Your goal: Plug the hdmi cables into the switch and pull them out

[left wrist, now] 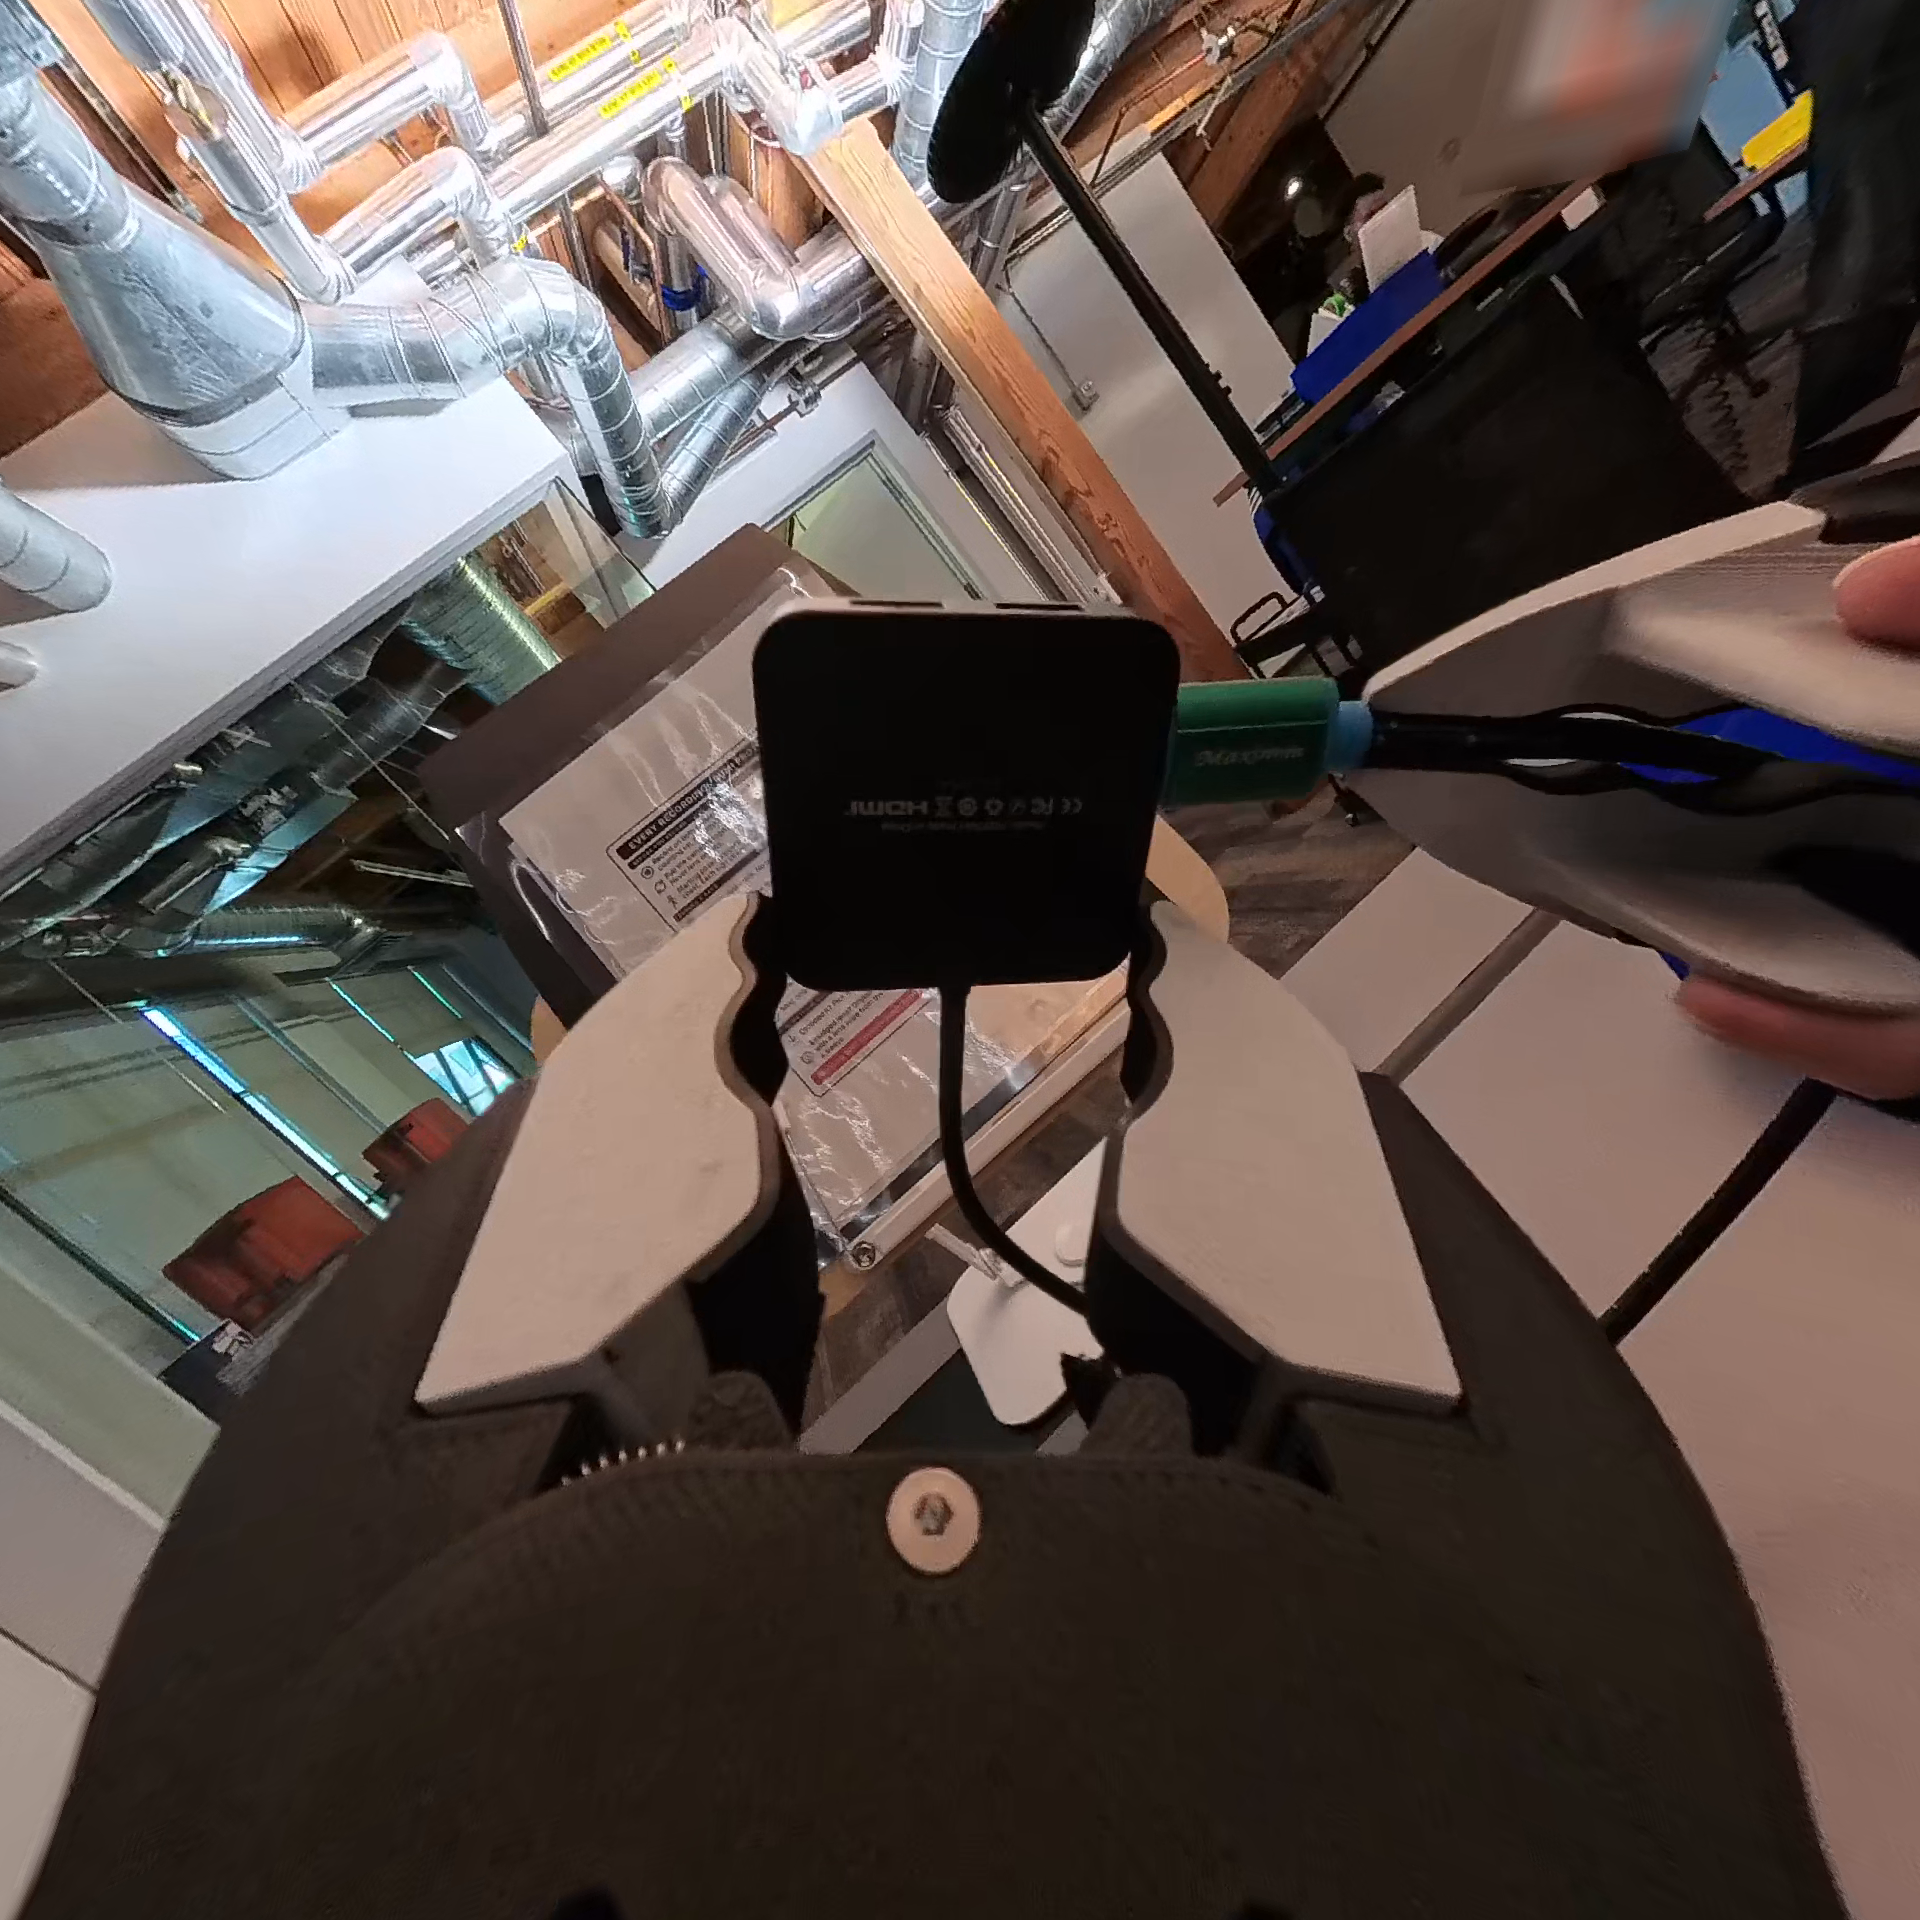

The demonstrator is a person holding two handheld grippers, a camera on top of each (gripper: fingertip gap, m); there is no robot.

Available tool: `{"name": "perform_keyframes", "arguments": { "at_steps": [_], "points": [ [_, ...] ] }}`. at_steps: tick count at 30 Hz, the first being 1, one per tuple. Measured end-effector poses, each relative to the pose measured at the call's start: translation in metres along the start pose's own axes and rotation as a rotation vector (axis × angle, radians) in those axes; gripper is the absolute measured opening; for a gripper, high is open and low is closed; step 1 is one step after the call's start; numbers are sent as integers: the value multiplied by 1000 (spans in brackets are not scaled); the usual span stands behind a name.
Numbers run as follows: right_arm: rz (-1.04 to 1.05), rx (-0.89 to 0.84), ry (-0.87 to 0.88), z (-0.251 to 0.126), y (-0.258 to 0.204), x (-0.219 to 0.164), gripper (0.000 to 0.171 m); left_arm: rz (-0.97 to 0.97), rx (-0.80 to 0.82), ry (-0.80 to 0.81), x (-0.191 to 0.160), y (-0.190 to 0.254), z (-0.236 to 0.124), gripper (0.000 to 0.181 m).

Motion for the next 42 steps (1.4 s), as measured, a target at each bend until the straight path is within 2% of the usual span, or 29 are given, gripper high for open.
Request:
{"name": "perform_keyframes", "arguments": {
  "at_steps": [1, 8, 11, 13, 15, 18, 20, 22, 24, 28, 30, 33, 35, 37, 42],
  "points": [
    [4, 2, 0, 0, 0, 0, 8, -7, -4, -1, 0, 0, 0, 63],
    [16, -2, -5, -1, 2, 7, 8, -16, -14, -4, -2, 2, 3, 63],
    [-104, -47, -74, 1, -5, 23, 7, -5, -107, -40, 0, -5, 5, 61],
    [-108, -56, -104, 2, -11, 29, 7, -21, -150, -54, 1, -14, 1, 43],
    [-119, -49, -141, 4, -18, 32, 6, -117, -216, -2, 1, -27, -4, 41],
    [-131, -72, -203, 6, -21, 31, 7, -386, -418, 22, -3, -40, -5, 63],
    [-149, -104, -241, 7, -19, 31, 7, -521, -564, 53, -5, -47, -7, 68],
    [-150, -132, -299, 8, -15, 30, 7, -610, -682, 120, -5, -51, -11, 56],
    [-142, -149, -334, 9, -11, 28, 7, -631, -734, 162, -8, -52, -13, 48],
    [-115, -146, -379, 11, -5, 23, 6, -517, -794, 77, -18, -38, -8, 22],
    [-139, -112, -378, 12, -5, 26, 8, -592, -874, 98, -15, -36, -7, 13],
    [-387, 21, -378, 15, -14, 28, 11, -890, -953, 68, -15, -37, 1, 13],
    [-598, 73, -373, 15, -21, 24, 23, -1071, -979, 61, -19, -35, 5, 13],
    [-723, 36, -387, 15, -26, 24, 27, -1160, -990, 60, -22, -31, 8, 13],
    [-838, -39, -474, 18, -28, 16, 24, -1233, -1051, 87, -19, -24, 10, 13]
  ]
}}
Point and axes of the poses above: each gripper's, where its closed fingertips meet, z out along the fingers, x out of its top, y = z × x across the jaws, the point moved 9 cm from there along -z, back along the fingers, and after that the axes turned 8 degrees about z, right-handed, at the moved point
